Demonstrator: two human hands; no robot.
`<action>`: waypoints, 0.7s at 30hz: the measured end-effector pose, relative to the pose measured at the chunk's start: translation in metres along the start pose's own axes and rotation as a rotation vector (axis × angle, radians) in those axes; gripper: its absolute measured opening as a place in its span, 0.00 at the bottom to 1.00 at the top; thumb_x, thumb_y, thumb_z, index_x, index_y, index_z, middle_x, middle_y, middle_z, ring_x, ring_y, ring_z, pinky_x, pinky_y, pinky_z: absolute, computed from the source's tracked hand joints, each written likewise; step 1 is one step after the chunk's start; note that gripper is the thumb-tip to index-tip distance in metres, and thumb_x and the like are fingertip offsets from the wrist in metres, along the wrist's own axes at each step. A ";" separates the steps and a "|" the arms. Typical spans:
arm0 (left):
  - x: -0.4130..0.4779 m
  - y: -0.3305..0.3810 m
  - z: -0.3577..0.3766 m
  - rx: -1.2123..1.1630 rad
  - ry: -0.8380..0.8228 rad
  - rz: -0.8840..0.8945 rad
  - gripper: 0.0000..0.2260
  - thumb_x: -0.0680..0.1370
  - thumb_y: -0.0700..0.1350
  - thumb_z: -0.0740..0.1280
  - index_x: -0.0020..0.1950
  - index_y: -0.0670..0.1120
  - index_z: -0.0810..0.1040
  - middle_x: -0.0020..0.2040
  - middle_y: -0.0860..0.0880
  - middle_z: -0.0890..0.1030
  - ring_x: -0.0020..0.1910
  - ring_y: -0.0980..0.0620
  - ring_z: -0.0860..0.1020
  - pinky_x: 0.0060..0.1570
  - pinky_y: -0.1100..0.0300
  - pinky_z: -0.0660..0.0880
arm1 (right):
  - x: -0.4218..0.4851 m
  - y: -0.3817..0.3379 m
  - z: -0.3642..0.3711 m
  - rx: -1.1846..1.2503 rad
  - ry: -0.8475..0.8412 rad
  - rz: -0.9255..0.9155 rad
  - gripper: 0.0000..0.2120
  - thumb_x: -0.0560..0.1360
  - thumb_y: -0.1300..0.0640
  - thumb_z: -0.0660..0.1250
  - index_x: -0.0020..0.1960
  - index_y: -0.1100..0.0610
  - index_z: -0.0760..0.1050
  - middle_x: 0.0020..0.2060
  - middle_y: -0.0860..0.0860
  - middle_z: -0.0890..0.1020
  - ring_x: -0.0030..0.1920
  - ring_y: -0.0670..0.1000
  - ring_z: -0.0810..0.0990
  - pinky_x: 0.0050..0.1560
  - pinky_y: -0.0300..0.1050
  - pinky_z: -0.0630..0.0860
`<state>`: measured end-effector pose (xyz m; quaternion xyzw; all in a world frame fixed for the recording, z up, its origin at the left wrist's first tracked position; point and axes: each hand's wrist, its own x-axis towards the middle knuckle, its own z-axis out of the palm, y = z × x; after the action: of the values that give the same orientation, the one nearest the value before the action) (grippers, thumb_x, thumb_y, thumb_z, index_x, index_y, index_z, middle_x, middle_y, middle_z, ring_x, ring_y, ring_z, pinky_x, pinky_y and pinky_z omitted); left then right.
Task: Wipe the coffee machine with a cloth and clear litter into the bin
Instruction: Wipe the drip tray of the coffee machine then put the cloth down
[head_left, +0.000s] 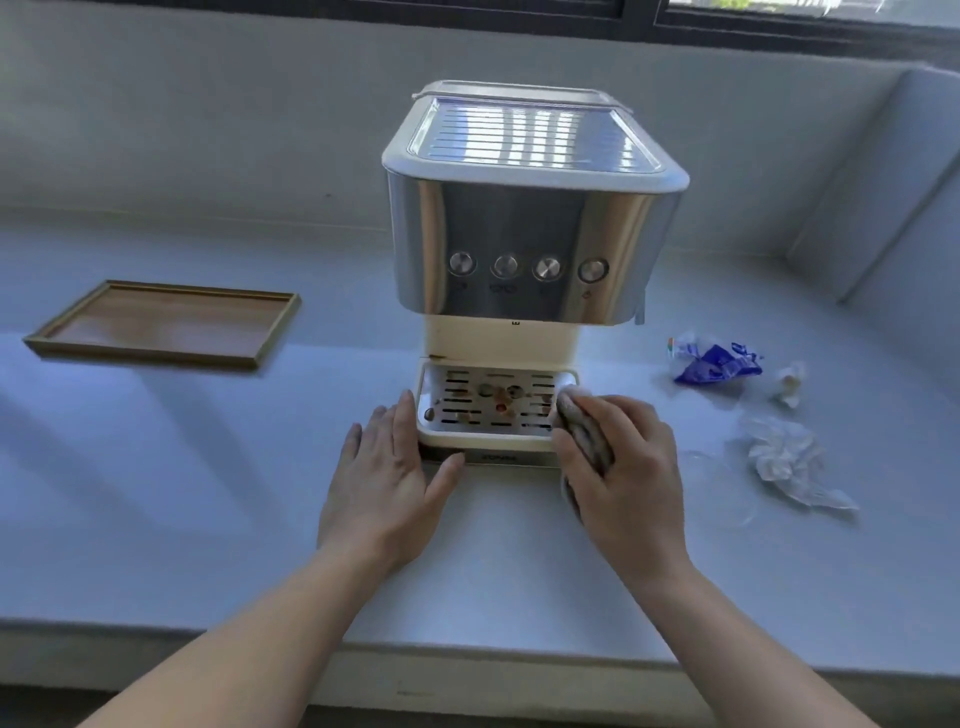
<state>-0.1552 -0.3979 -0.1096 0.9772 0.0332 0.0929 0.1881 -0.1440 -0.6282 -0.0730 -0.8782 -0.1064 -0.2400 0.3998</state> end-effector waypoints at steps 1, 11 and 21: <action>0.000 0.000 0.000 0.000 0.010 -0.004 0.38 0.78 0.68 0.47 0.80 0.49 0.41 0.80 0.49 0.55 0.79 0.52 0.50 0.79 0.52 0.43 | 0.003 0.000 0.006 -0.025 -0.043 0.019 0.18 0.74 0.51 0.73 0.62 0.47 0.78 0.58 0.47 0.76 0.57 0.52 0.75 0.60 0.42 0.72; 0.001 -0.002 0.005 -0.028 0.052 -0.024 0.36 0.78 0.68 0.48 0.80 0.52 0.41 0.80 0.51 0.57 0.78 0.52 0.52 0.78 0.55 0.42 | -0.003 0.020 0.011 0.101 -0.068 0.107 0.15 0.75 0.52 0.71 0.60 0.41 0.76 0.58 0.42 0.73 0.59 0.43 0.76 0.55 0.29 0.70; 0.000 0.000 0.004 -0.030 0.054 -0.033 0.35 0.79 0.67 0.49 0.80 0.51 0.43 0.79 0.50 0.58 0.78 0.51 0.52 0.79 0.54 0.44 | 0.013 0.012 0.002 -0.323 -0.181 -0.124 0.09 0.78 0.52 0.67 0.55 0.51 0.82 0.58 0.47 0.81 0.53 0.58 0.76 0.55 0.45 0.73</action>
<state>-0.1546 -0.3997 -0.1133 0.9707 0.0528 0.1166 0.2031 -0.1273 -0.6347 -0.0752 -0.9406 -0.1561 -0.1981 0.2271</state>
